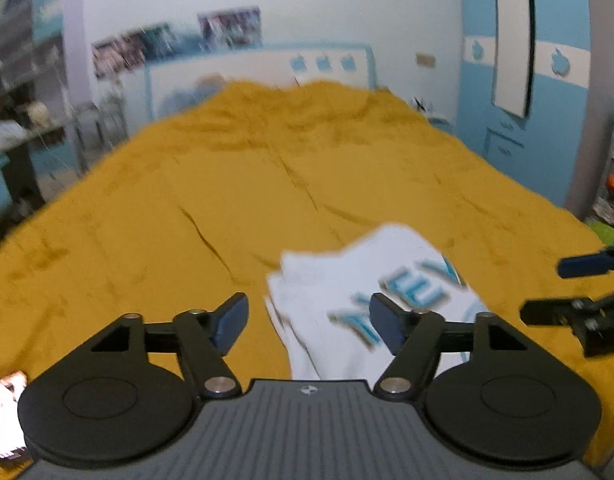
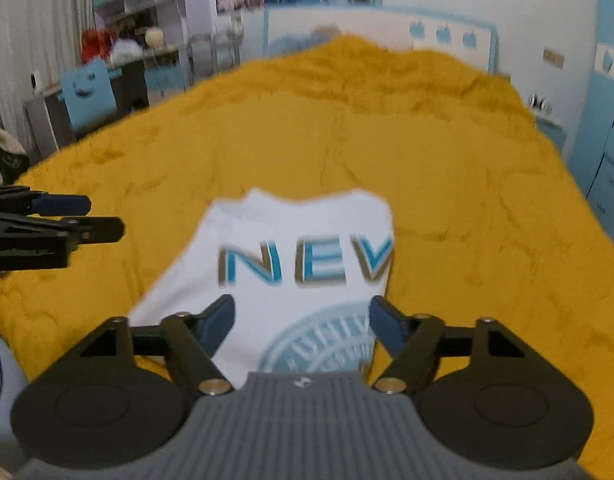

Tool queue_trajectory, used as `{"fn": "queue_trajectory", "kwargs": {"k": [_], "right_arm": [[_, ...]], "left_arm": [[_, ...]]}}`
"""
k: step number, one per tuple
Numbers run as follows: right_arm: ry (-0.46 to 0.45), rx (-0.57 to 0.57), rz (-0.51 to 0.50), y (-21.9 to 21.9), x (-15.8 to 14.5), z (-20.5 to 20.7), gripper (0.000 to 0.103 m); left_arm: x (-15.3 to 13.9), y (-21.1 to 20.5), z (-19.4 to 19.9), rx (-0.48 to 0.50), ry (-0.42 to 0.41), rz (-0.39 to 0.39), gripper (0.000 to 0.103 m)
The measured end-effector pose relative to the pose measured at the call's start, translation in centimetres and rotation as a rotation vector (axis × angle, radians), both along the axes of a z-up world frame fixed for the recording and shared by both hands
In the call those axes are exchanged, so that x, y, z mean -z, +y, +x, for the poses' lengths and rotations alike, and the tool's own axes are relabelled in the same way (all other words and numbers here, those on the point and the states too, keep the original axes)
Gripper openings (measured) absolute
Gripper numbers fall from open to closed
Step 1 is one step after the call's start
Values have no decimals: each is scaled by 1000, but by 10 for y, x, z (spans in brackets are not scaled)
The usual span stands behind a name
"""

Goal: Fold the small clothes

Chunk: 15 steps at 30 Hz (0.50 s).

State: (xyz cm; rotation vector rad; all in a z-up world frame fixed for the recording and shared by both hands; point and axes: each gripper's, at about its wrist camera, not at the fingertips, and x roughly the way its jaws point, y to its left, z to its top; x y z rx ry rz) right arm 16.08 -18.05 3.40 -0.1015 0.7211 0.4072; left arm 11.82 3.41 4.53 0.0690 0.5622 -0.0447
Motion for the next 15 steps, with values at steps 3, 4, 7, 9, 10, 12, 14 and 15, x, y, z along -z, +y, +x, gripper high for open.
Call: {"fn": "queue_trajectory", "kwargs": {"k": [3, 4, 7, 9, 10, 12, 14, 15], "right_arm": [[-72, 15, 16, 2, -23, -14, 81], [-97, 25, 21, 3, -29, -20, 81], [-155, 54, 42, 3, -42, -40, 81], [-188, 75, 59, 2, -48, -54, 81], [-215, 98, 67, 2, -51, -63, 82], [-276, 140, 70, 2, -54, -83, 82], [-301, 164, 81, 1, -54, -99, 82], [-305, 182, 88, 1, -54, -107, 82]], "left_arm": [[-17, -7, -11, -32, -77, 19, 92], [-19, -9, -14, -38, -98, 26, 93], [-25, -19, -32, -55, -159, 30, 96], [-27, -23, -47, -71, -201, 8, 96], [-28, -23, -52, -77, -223, -2, 98], [-29, -24, -68, -89, -270, -13, 103], [-29, -26, -81, -97, -301, -21, 103], [-29, -25, -85, -97, -306, -25, 103]]}}
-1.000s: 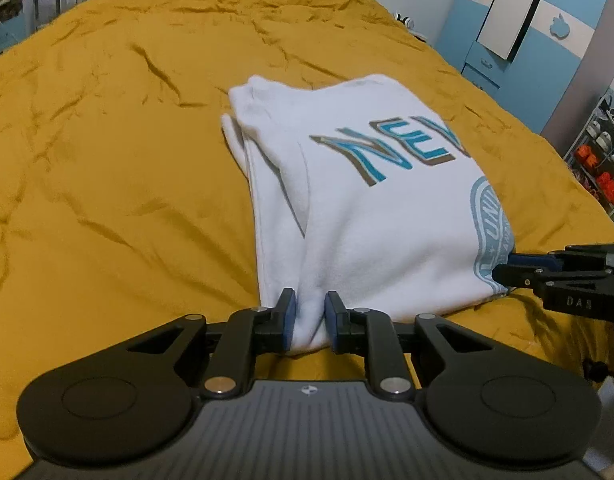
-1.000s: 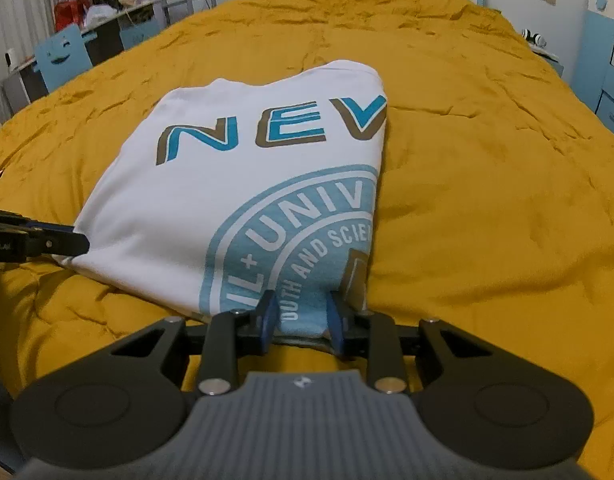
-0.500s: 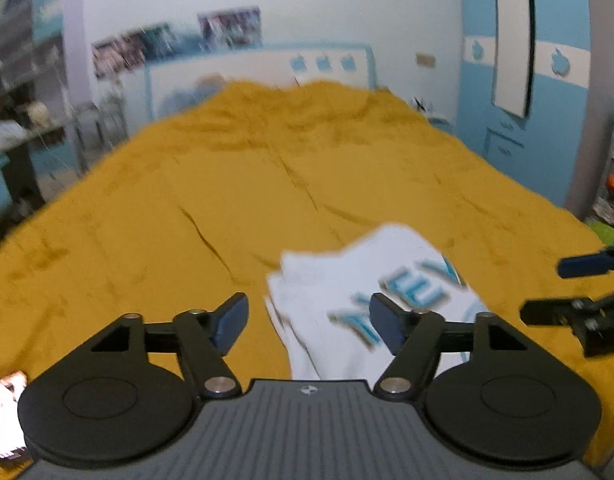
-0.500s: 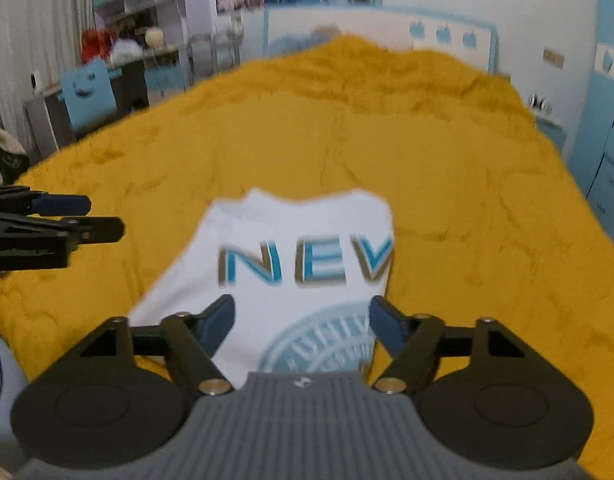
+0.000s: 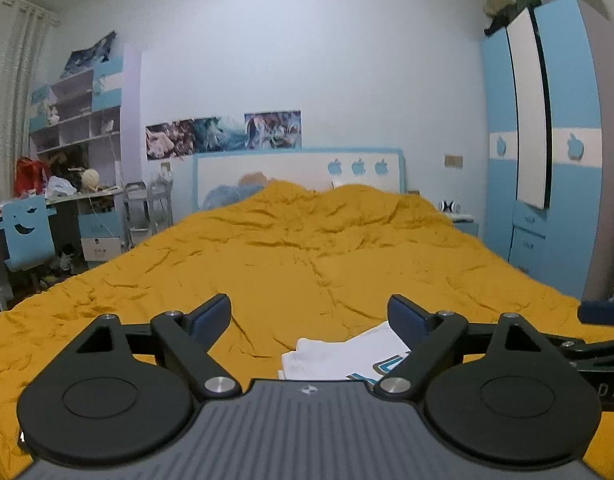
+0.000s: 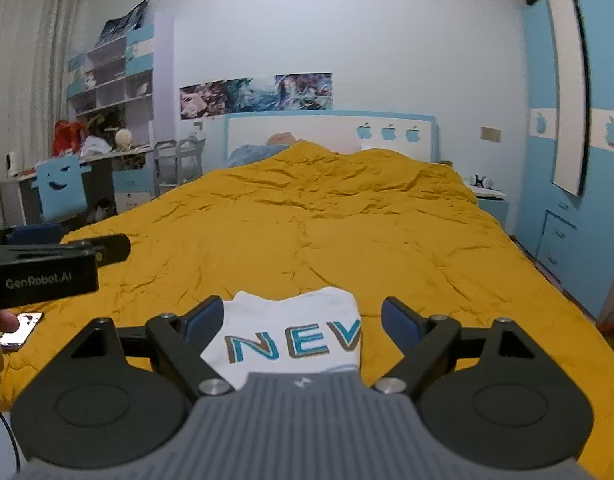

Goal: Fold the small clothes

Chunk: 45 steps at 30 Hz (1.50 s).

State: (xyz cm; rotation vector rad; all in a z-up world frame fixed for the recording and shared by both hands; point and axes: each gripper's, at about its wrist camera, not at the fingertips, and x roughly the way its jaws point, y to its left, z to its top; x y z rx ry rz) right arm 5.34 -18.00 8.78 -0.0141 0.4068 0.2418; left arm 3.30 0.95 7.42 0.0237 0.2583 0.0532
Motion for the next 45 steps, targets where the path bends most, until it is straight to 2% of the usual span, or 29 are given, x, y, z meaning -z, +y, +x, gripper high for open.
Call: {"fn": "queue_trajectory", "kwargs": {"k": [3, 7, 12, 15, 18, 24, 29, 45], "right_arm": [[-17, 28, 7, 0, 4, -23, 82], [27, 20, 10, 0, 11, -44, 82], [82, 64, -26, 2, 24, -62, 82], [153, 85, -46, 3, 36, -61, 82], [217, 71, -26, 2, 50, -61, 82], [282, 65, -48, 6, 71, -52, 82], [298, 58, -53, 8, 75, -50, 82], [238, 54, -78, 13, 69, -57, 82]], "left_arm": [[6, 0, -11, -30, 4, 3, 103], [16, -3, -21, -79, 22, 38, 103], [28, -3, -27, -77, 136, 40, 103], [40, -4, -26, -97, 218, 36, 103], [52, -4, -26, -94, 290, 21, 103], [69, -7, -34, -70, 391, 21, 103], [74, -6, -34, -80, 422, 3, 103], [71, -9, -35, -68, 411, 13, 103]]}}
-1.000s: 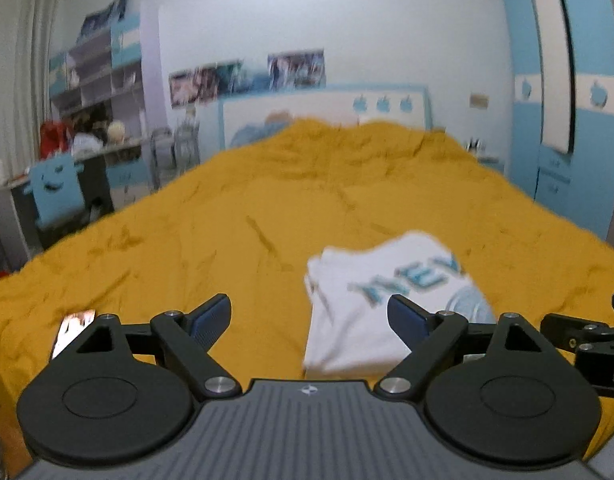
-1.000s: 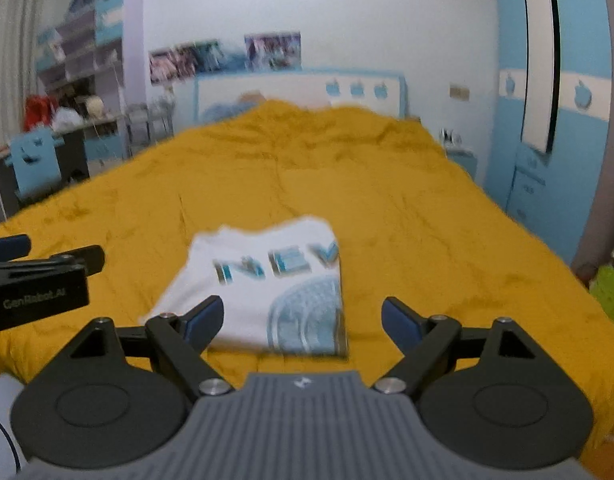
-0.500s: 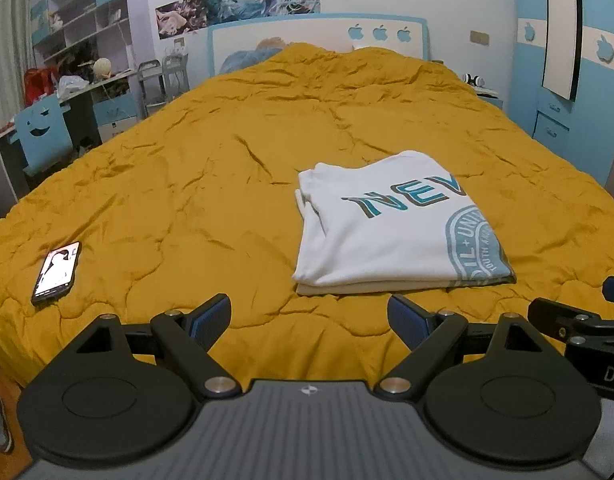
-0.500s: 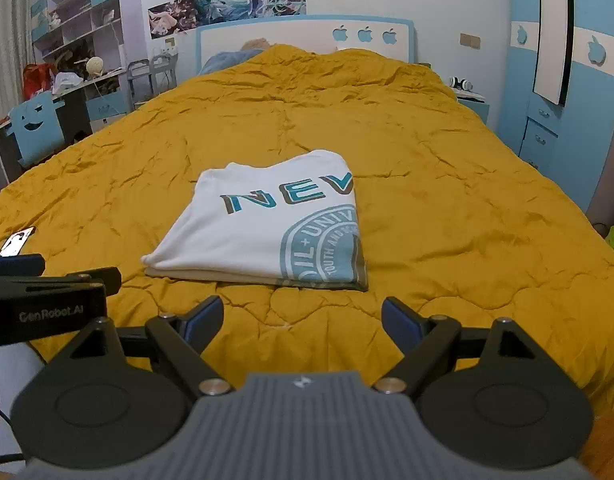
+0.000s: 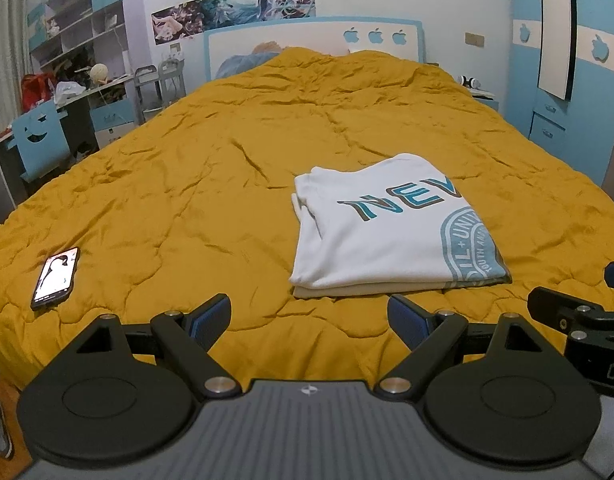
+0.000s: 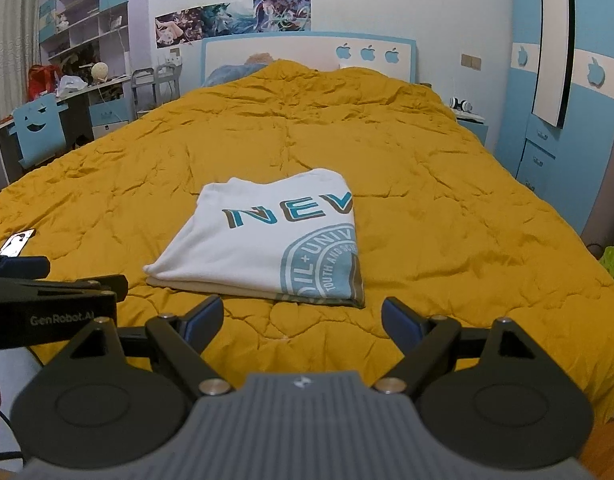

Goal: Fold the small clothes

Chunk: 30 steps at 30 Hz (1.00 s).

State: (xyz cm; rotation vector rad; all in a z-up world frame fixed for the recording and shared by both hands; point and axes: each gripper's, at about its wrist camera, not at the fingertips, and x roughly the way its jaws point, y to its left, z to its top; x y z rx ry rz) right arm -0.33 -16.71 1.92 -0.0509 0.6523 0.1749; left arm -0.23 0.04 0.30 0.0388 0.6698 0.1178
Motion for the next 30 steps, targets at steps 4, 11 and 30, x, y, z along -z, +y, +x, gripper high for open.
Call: {"fn": "queue_trajectory", "kwargs": {"k": [4, 11, 30], "right_arm": [[0, 6, 2, 0, 0, 0, 82], [2, 8, 1, -2, 0, -1, 82], [5, -2, -8, 0, 2, 0, 82]], "left_arm": [[-1, -1, -1, 1, -5, 3, 103], [0, -3, -1, 2, -7, 5, 103], [-1, -6, -1, 13, -7, 8, 103]]}}
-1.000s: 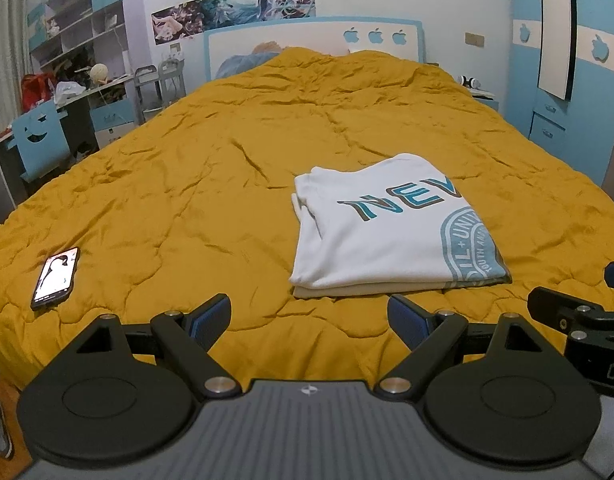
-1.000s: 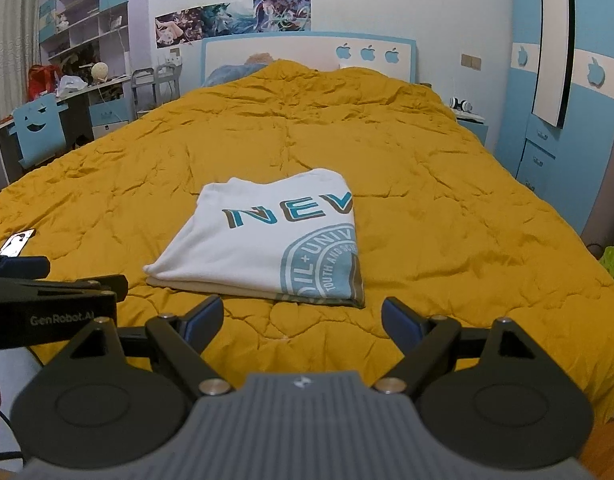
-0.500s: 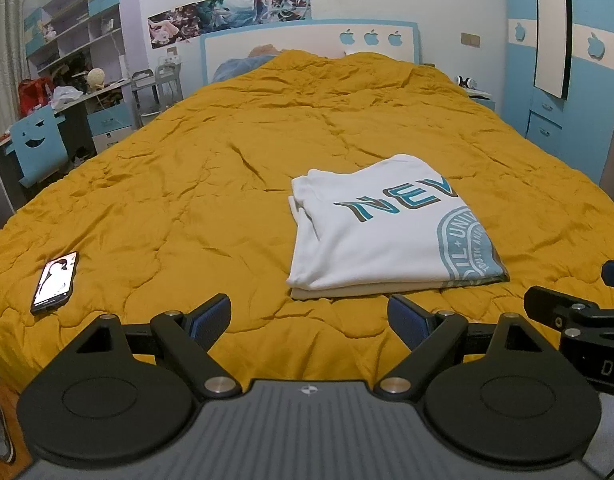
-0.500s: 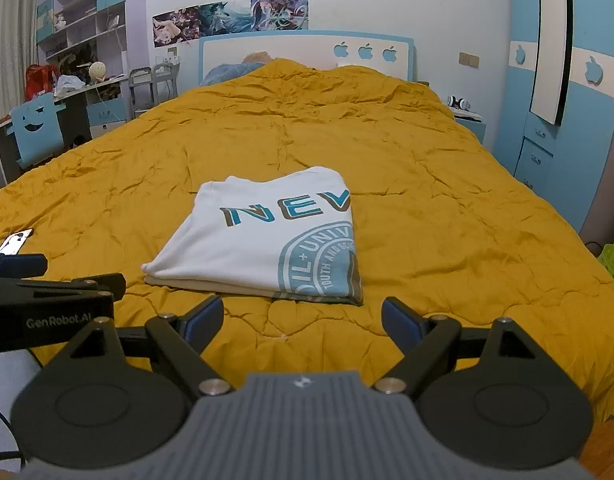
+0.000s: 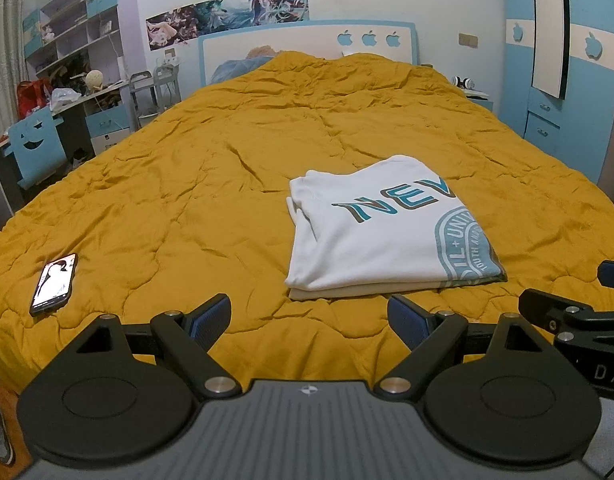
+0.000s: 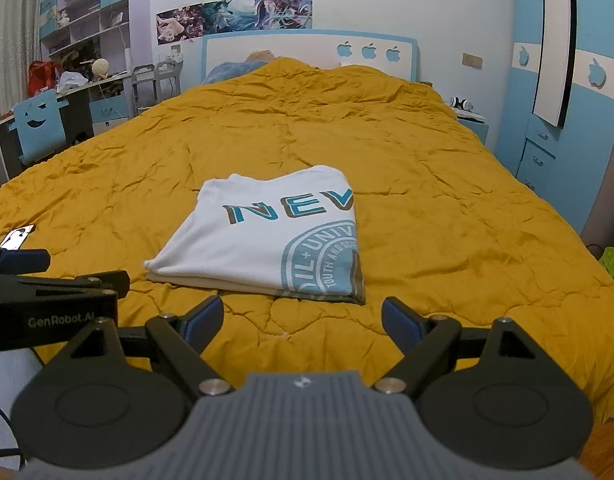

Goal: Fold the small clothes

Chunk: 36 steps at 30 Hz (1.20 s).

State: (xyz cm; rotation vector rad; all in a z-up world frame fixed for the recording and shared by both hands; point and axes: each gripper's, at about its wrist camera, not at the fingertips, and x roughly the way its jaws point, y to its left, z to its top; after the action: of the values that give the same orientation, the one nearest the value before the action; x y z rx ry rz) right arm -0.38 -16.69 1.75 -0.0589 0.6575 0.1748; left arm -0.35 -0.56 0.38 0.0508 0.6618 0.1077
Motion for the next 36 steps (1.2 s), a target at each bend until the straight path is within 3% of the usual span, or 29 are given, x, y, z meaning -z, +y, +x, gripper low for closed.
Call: {"fn": "queue_trajectory", "kwargs": {"k": [36], "right_arm": [[1, -7, -6, 1, 1, 0, 82]], "left_arm": [[-2, -1, 0, 4, -8, 0, 103]]}}
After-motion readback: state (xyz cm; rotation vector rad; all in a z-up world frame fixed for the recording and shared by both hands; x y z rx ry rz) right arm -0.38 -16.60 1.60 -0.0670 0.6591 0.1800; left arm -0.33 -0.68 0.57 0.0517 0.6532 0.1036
